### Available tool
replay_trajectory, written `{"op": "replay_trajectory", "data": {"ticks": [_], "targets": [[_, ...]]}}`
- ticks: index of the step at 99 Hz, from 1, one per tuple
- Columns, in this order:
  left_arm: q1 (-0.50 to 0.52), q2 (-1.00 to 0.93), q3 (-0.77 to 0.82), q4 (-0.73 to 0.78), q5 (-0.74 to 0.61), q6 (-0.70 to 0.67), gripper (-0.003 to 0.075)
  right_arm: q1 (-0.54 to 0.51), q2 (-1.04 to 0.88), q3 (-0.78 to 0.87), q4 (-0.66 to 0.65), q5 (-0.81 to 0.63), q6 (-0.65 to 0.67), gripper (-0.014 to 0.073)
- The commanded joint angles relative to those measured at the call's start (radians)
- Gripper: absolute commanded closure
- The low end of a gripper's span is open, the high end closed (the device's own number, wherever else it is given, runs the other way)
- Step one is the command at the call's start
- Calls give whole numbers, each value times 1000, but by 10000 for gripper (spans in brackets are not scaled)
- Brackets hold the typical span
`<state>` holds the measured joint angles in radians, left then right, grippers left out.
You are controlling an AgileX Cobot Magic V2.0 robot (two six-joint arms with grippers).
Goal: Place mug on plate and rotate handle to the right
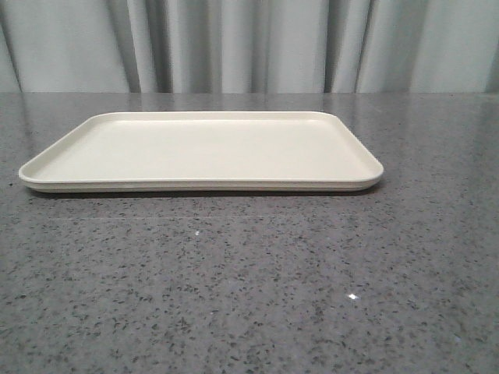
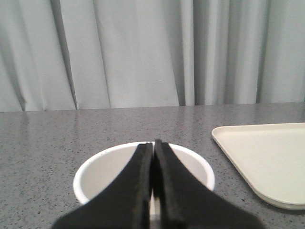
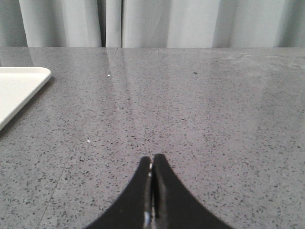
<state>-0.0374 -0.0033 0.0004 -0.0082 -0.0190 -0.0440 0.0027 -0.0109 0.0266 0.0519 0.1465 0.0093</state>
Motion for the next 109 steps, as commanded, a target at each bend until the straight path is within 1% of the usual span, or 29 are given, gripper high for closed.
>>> {"op": "replay_trajectory", "data": {"ticks": [1,72,82,97,109], "targets": [[1,-31,9,-2,-77,0,740,2,-20,1,-12,-83,-3,662],[1,-31,9,0,-77,2,740,2,-20,1,-12,-83,-3,662],[1,-31,9,53,-82,17,740,2,-20,1,-12,-83,-3,662],[1,-31,9,88,-87,17,740,2,-20,1,-12,-83,-3,662],[1,-31,9,96,-122,17,740,2,-20,1,-12,-83,-3,662]]}}
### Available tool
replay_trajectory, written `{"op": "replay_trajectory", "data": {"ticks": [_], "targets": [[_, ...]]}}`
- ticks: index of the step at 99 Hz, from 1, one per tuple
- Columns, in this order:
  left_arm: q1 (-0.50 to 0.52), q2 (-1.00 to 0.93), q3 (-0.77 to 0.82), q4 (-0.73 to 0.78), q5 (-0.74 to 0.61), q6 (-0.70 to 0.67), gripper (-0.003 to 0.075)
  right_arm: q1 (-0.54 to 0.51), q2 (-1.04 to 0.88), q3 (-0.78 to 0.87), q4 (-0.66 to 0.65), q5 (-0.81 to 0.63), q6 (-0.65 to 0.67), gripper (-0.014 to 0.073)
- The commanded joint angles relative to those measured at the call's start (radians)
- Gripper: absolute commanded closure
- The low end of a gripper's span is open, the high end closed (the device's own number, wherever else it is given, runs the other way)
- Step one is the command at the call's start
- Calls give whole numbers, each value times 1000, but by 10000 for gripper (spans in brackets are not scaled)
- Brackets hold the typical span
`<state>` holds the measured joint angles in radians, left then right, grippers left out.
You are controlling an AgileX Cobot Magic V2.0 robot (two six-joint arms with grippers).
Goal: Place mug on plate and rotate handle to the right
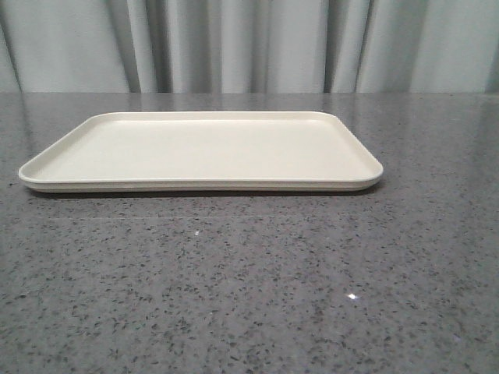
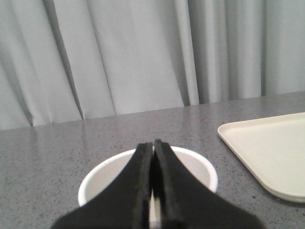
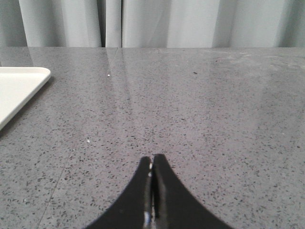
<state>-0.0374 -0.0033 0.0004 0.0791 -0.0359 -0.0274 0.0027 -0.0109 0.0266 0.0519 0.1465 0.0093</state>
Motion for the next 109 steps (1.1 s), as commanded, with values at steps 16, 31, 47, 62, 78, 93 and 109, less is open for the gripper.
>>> {"op": "replay_trajectory", "data": {"ticks": [16,31,47,62,78,93,109], "targets": [[1,-31,9,8,-105,0,740,2,-20,1,-12,-83,-3,662],[1,-31,9,8,-149,0,740,2,-20,1,-12,-88,-3,662],[1,-31,9,8,-247,0,740,2,-20,1,-12,-92,-3,662],[1,-31,9,8,-252,0,740,2,-20,1,-12,-91,-3,662],[-1,-31,9,6,-254,0,740,2,-20,1,-12,-92,-3,662],[-2,-31,9,6,-254,-19,740,2,-20,1,-9,-104,-3,662],[-2,-31,3,-4,-258,-94,740,2,-20,0,-9,-196,-3,662]]}}
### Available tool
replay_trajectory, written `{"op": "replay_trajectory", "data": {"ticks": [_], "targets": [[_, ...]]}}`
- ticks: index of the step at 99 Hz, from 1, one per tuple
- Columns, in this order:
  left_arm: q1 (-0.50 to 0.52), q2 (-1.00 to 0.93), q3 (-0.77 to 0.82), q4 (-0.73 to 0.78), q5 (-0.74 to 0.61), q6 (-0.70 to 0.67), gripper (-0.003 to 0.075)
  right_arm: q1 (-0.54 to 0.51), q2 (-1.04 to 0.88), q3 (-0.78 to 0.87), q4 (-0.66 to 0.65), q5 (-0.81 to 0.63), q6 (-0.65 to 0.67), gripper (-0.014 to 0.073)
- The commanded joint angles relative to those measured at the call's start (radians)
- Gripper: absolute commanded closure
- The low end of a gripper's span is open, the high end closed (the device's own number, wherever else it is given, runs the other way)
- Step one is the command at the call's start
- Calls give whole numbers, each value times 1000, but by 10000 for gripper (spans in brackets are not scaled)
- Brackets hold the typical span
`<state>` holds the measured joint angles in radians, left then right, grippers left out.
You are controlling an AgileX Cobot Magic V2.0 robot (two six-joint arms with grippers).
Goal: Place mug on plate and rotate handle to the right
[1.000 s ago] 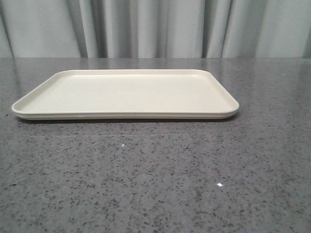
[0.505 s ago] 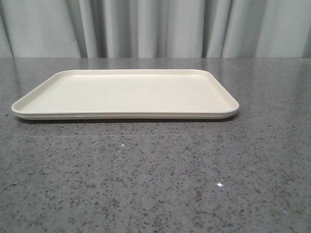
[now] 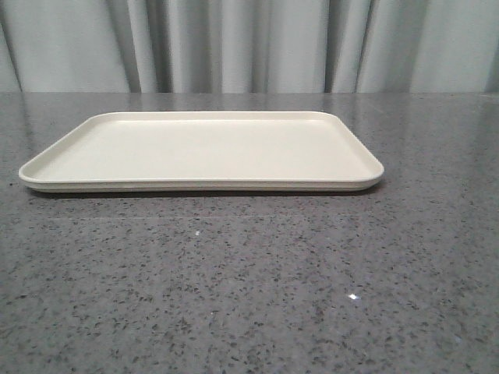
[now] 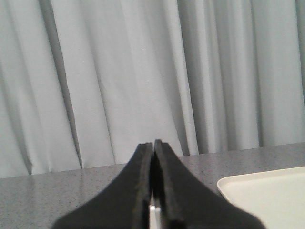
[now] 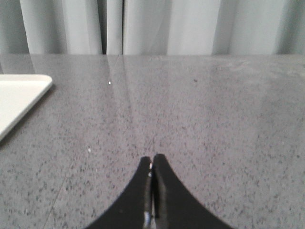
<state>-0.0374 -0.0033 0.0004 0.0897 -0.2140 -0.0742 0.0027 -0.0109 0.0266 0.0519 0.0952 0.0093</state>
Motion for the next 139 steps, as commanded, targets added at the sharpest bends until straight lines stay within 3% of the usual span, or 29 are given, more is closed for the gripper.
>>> {"op": "replay_trajectory", "data": {"ticks": [1,26,71,90,125,139], "targets": [[-2,-31,3,-17,-80,-50,740,2,-20,0,-9,-156,-3,662],[-2,-31,-36,-90,-48,-174,740,2,-20,-72,27,-162,31,662],[-2,-14,-319,-81,202,-187,740,2,169,-402,27,-71,24,662],[-2,59,-463,-53,330,-185,740,2,281,-568,26,20,23,662],[-2,279,-756,-14,384,-185,740,3,475,-878,25,210,-103,660],[-2,376,-874,28,486,-185,740,3,530,-975,31,280,-148,584]]}}
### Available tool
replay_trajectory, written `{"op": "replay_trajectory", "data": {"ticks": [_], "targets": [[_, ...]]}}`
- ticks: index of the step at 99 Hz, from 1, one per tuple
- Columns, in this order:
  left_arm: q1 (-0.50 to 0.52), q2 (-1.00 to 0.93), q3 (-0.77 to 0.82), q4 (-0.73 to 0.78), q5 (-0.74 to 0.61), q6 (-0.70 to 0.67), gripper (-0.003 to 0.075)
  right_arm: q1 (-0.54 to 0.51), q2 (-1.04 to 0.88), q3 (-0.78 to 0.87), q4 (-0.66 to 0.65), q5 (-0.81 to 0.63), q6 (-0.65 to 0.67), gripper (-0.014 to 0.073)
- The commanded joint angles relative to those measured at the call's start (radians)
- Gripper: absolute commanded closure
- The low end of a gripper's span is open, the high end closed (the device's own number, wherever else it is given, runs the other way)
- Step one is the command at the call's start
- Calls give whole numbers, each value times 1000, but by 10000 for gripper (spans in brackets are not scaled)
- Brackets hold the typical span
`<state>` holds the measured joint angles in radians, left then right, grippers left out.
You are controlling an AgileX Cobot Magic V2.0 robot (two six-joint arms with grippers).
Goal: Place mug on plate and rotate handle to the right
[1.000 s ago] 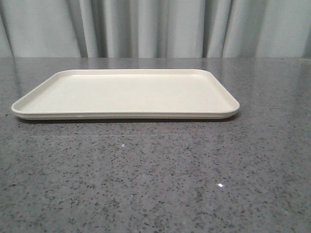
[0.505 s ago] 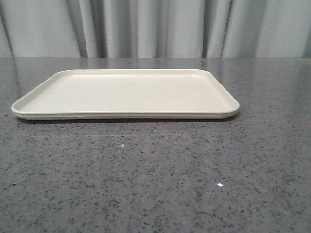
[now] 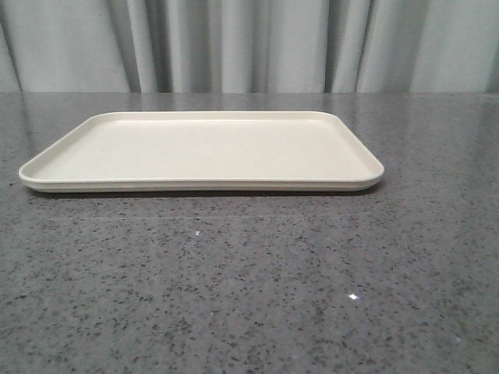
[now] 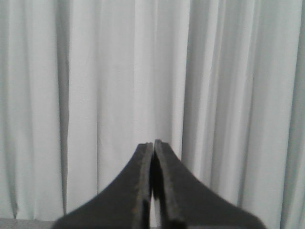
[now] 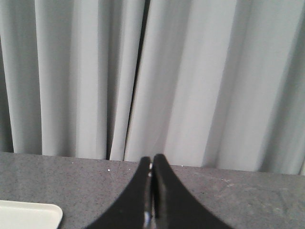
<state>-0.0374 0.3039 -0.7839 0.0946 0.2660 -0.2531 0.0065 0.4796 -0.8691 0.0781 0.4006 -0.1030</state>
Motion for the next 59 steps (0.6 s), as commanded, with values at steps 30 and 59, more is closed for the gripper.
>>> {"op": "replay_trajectory", "data": {"ticks": [30,59], "targets": [[-2,260,-285,16,266,39,730,-1,67,-149,44,3,-46,120],[-2,342,-375,-14,353,47,493,-1,66,-149,43,-6,-48,104]]}}
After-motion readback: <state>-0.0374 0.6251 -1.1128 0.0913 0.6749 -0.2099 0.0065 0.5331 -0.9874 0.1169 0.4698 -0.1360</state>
